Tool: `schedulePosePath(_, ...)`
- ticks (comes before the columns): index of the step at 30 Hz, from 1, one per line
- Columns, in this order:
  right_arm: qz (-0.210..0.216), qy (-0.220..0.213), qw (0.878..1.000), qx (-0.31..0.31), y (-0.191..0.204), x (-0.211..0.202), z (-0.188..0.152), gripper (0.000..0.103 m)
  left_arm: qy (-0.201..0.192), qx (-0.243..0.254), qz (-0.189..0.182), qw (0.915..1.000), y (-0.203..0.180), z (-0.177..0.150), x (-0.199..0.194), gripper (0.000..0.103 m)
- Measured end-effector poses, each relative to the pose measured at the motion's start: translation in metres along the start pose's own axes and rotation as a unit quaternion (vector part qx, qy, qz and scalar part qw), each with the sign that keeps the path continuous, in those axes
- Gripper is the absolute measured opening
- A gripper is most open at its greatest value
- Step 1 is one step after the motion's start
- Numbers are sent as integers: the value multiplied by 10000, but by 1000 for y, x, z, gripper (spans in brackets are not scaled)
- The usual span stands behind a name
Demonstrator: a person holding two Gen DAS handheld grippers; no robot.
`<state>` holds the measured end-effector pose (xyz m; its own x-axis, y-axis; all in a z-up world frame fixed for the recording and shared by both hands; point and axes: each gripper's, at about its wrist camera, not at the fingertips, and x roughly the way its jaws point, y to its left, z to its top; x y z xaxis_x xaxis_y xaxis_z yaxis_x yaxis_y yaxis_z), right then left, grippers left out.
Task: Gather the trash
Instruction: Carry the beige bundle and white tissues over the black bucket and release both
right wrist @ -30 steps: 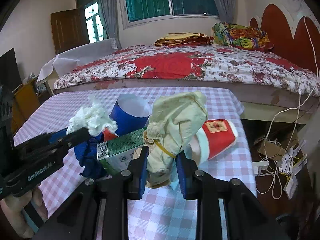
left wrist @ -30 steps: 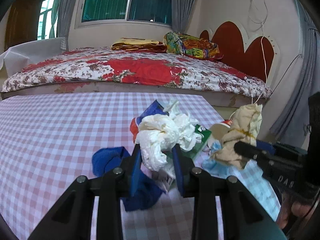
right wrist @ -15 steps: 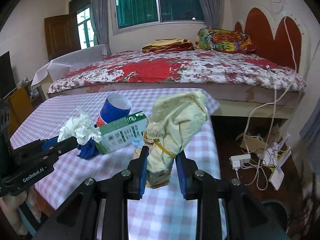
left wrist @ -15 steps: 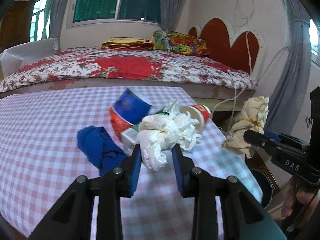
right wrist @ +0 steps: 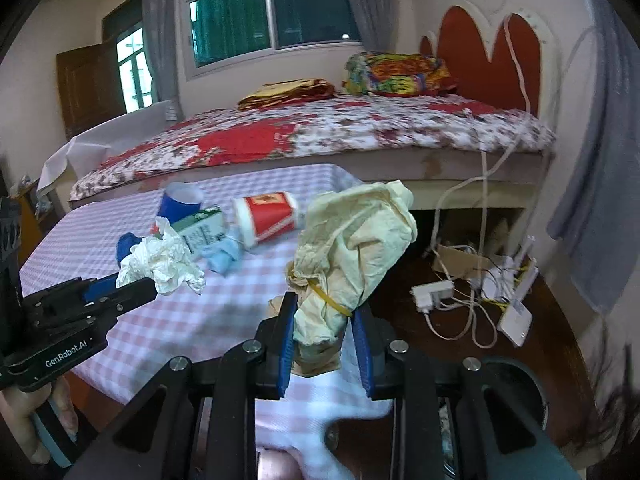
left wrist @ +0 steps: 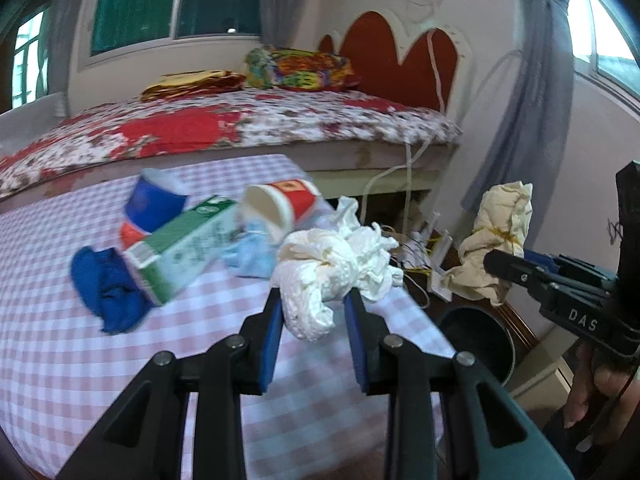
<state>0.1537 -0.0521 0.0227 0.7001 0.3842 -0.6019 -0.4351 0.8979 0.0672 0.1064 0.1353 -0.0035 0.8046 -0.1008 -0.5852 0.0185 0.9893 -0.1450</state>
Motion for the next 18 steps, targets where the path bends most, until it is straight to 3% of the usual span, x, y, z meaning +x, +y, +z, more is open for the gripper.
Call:
schedulePosePath(10, -517, 134, 9978, 403, -76, -25, -35, 28, 198, 499, -531, 9971, -70, 2, 24, 32)
schedulePosePath(18, -1081, 334, 9905, 784, -142, -46, -68, 28, 496, 917, -1133, 9881, -138, -11, 51, 32)
